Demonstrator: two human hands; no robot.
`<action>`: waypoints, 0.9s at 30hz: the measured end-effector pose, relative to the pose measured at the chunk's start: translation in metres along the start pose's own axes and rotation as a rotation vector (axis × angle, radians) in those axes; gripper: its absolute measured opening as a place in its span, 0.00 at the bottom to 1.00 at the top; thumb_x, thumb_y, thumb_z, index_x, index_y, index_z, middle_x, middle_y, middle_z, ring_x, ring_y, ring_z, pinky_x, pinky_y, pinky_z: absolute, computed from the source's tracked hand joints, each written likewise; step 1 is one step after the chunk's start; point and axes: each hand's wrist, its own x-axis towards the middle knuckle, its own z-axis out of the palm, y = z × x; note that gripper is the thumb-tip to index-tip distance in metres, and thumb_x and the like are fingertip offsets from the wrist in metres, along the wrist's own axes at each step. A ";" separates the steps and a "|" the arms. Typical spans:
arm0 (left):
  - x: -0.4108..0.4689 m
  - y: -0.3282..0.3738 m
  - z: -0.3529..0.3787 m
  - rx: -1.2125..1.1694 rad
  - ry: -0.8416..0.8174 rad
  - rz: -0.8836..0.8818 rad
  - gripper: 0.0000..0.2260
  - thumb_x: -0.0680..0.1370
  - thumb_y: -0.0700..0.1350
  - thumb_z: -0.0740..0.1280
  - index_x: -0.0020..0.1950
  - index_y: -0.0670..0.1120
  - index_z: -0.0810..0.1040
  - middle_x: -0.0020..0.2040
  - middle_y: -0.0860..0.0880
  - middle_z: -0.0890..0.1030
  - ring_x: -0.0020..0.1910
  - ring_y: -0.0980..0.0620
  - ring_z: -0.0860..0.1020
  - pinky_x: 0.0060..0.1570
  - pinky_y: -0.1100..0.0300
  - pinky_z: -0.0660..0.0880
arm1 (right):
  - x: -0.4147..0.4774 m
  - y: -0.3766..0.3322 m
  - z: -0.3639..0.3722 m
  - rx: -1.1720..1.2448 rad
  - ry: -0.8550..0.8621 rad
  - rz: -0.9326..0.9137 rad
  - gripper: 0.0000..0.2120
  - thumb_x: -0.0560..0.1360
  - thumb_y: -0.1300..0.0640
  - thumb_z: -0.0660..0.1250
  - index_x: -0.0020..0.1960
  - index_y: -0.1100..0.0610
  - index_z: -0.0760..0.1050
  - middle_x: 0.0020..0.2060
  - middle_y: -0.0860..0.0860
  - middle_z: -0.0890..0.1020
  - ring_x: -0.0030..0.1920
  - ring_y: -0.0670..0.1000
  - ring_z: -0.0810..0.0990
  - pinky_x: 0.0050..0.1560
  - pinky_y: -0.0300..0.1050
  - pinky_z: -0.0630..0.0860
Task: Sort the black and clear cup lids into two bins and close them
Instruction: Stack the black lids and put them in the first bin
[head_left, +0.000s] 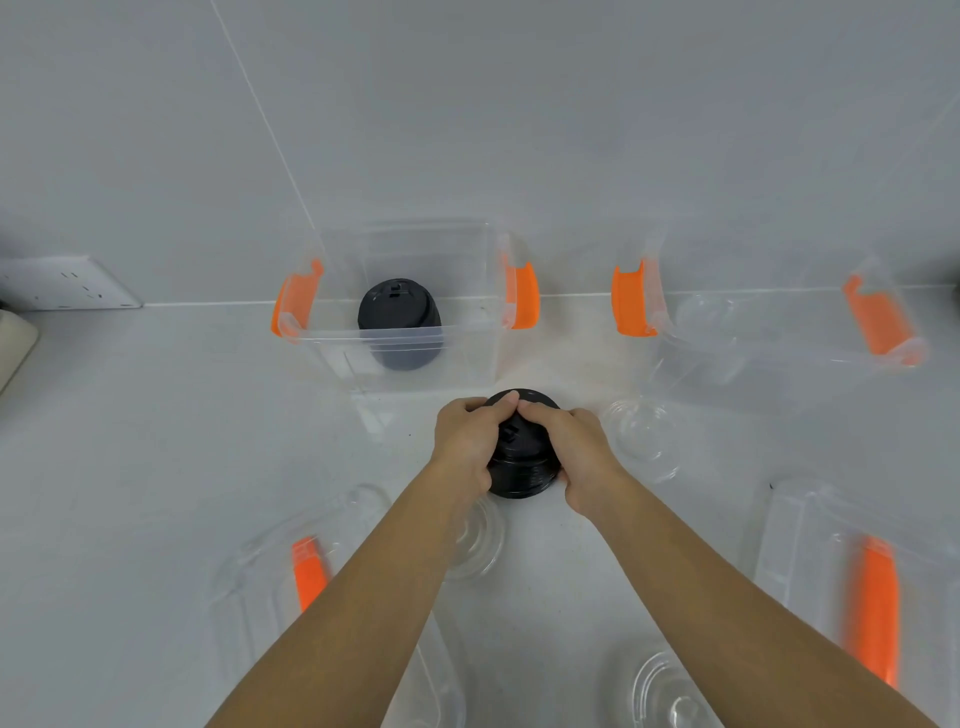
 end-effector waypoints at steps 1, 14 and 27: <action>0.000 0.001 -0.001 -0.018 0.000 -0.005 0.15 0.73 0.42 0.72 0.56 0.36 0.78 0.53 0.38 0.82 0.51 0.41 0.81 0.50 0.51 0.79 | 0.000 0.000 0.001 0.007 -0.005 -0.001 0.25 0.65 0.50 0.73 0.56 0.62 0.71 0.53 0.57 0.80 0.51 0.55 0.80 0.49 0.49 0.78; -0.005 0.009 -0.008 -0.133 -0.108 -0.101 0.12 0.72 0.42 0.70 0.54 0.39 0.80 0.50 0.41 0.83 0.50 0.43 0.81 0.53 0.50 0.77 | -0.006 -0.009 0.002 0.162 -0.052 -0.051 0.22 0.66 0.56 0.74 0.57 0.61 0.73 0.48 0.56 0.82 0.47 0.54 0.82 0.42 0.46 0.78; -0.028 0.041 -0.034 -0.002 -0.243 -0.070 0.15 0.70 0.52 0.72 0.54 0.47 0.80 0.47 0.49 0.83 0.49 0.49 0.80 0.40 0.56 0.78 | -0.022 -0.031 0.010 0.071 -0.165 -0.231 0.17 0.69 0.50 0.72 0.53 0.58 0.75 0.52 0.55 0.82 0.51 0.53 0.81 0.55 0.50 0.77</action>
